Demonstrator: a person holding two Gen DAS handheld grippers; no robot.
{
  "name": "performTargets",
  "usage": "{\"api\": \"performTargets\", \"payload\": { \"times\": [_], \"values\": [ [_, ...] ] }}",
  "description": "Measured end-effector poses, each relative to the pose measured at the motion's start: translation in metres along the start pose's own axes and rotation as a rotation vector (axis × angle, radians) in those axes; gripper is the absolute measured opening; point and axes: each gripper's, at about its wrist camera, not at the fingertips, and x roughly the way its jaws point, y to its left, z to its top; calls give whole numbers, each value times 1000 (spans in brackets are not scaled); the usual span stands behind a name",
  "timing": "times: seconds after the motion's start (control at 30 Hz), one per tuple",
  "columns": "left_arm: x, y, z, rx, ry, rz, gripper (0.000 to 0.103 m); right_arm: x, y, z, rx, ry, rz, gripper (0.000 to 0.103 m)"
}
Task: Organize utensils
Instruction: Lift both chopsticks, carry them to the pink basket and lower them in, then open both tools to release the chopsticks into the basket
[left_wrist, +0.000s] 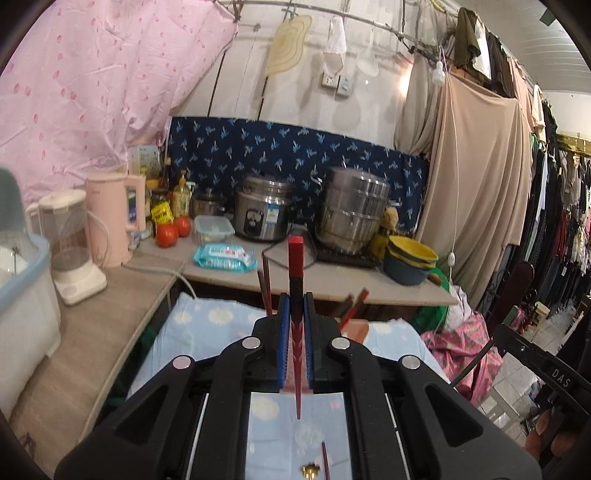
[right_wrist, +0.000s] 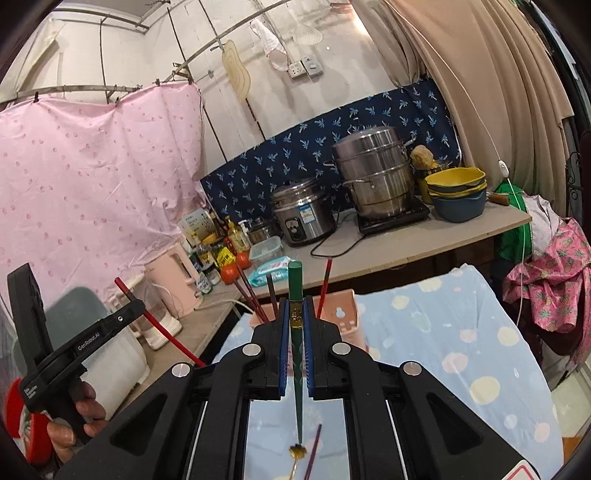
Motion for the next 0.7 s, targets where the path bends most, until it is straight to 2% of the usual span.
{"api": "performTargets", "payload": {
  "times": [0.17,0.43,0.7],
  "values": [
    [17,-3,30,5,-64,-3,7,20,3,34,28,-71,55,7],
    [57,-2,59,20,-146,14,7,59,-1,73,64,-156,82,7],
    [95,-1,57,11,-122,12,7,107,-16,82,97,-184,38,7]
  ]
}}
